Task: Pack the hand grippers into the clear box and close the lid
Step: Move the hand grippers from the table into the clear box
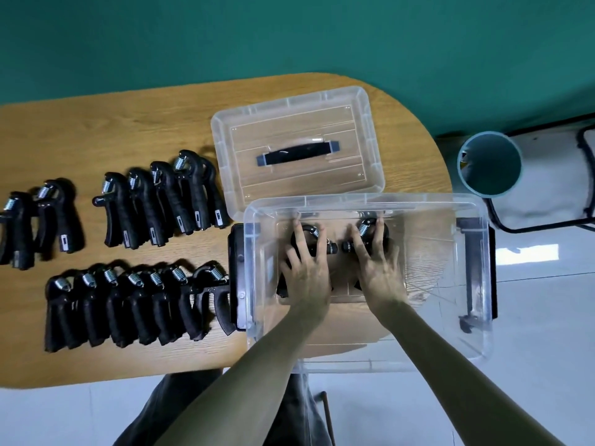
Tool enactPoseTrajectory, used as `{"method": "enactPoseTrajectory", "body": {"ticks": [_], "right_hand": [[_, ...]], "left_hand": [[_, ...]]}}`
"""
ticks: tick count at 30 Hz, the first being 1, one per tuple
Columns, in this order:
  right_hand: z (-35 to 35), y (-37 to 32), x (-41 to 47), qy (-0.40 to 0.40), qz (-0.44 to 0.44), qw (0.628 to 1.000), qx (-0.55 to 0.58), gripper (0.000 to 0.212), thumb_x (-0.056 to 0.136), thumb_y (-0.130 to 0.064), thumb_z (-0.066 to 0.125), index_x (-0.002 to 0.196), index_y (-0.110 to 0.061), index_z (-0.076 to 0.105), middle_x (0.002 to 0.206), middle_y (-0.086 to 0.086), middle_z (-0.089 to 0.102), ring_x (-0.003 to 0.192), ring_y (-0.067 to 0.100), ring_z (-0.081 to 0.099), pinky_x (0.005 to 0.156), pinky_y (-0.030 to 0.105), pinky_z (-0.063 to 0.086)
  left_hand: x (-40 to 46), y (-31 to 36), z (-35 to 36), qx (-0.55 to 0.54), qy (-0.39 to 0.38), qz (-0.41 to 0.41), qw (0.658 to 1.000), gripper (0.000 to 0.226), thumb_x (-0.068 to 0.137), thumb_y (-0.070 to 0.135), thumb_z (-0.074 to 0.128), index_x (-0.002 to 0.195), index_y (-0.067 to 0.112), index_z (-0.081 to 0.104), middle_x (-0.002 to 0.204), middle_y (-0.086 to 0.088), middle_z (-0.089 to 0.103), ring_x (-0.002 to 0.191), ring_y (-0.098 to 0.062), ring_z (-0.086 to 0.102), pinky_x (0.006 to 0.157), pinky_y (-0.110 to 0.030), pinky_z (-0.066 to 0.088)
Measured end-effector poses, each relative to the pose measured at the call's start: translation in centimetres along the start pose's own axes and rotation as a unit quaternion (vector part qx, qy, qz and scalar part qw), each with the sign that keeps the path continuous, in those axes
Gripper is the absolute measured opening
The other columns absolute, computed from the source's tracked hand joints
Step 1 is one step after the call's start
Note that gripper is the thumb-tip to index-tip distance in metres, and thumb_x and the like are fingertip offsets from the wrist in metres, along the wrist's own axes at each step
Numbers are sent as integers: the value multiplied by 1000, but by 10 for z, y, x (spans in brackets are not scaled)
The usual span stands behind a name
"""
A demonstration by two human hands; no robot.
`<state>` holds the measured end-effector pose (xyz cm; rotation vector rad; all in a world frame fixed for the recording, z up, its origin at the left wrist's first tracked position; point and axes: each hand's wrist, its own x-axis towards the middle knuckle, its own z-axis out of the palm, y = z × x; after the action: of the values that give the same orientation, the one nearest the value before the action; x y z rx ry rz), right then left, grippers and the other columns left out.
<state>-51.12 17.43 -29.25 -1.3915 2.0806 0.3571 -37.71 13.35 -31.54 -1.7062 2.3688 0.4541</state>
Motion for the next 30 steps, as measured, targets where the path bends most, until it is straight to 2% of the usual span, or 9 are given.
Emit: {"method": "enactPoseTrajectory", "body": {"ticks": [4, 6, 8, 10, 13, 17, 21, 25, 30], "right_hand": [[0, -1, 1, 4, -5, 1000, 9, 110, 87, 11, 55, 158, -35, -16, 157, 16, -41, 139, 47, 21, 109, 51, 41], [0, -2, 1, 10, -3, 1000, 17, 108, 88, 8, 59, 159, -38, -9, 159, 15, -38, 143, 50, 16, 113, 56, 37], [-2, -1, -1, 22, -6, 1000, 20, 102, 90, -6, 68, 160, -39, 2, 162, 16, -30, 148, 52, 4, 120, 59, 19], [-9, -5, -10, 55, -18, 998, 10, 84, 95, -26, 64, 160, -35, 13, 166, 19, -18, 151, 50, 1, 122, 60, 8], [-27, -19, -30, 134, -20, 991, 17, 58, 104, -46, 33, 158, -28, 27, 166, 22, 12, 149, 46, 18, 119, 59, 22], [-53, -47, -63, 177, -12, 984, 21, 58, 105, -49, 27, 158, -26, 28, 160, 20, 32, 143, 41, 33, 112, 55, 35], [-84, -78, -89, 219, 18, 974, 60, 60, 105, -51, 21, 156, -22, 32, 156, 15, 39, 136, 38, 43, 103, 54, 44], [-109, -118, -110, 268, 18, 961, 61, 59, 101, -48, 31, 152, -20, 38, 153, 15, 42, 128, 41, 46, 95, 56, 46], [-107, -195, -127, 251, -31, 967, 6, 58, 102, -44, 34, 154, -18, 36, 156, 17, 39, 125, 43, 48, 95, 56, 44]], "left_hand": [[1, 0, 5, -26, 5, -8, 1000, 83, 93, -1, 55, 161, 28, 18, 166, -28, 9, 97, -33, 54, 72, -43, 52], [-1, -2, 4, -46, 10, -12, 999, 83, 97, 16, 63, 162, 28, 14, 167, -25, 2, 104, -36, 53, 77, -45, 51], [-4, -3, -2, -77, -9, 10, 997, 70, 105, 42, 43, 163, 28, 6, 168, -21, -8, 129, -45, 43, 88, -52, 46], [-8, -6, -17, -91, -24, 24, 995, 66, 104, 51, 20, 163, 26, 3, 168, -19, -10, 150, -46, 17, 100, -56, 37], [-13, -14, -42, -77, -24, 41, 996, 70, 102, 52, 13, 162, 17, 13, 169, -19, 6, 154, -40, 10, 112, -54, 32], [-28, -26, -90, -31, 15, 119, 992, 63, 104, 45, 21, 155, 11, 36, 161, -18, 35, 151, -37, 25, 119, -52, 23], [-44, -36, -141, -45, 48, 180, 981, 58, 102, 38, 32, 155, 13, 31, 162, -16, 34, 153, -35, 20, 122, -54, 25], [-49, -76, -179, -28, 57, 149, 987, 62, 105, 45, 20, 160, 15, 20, 168, -16, 18, 155, -36, 11, 123, -53, 19], [-64, -159, -200, -25, 57, 119, 991, 65, 107, 46, 22, 162, 14, 9, 169, -17, 3, 155, -37, 9, 122, -53, 18]]}}
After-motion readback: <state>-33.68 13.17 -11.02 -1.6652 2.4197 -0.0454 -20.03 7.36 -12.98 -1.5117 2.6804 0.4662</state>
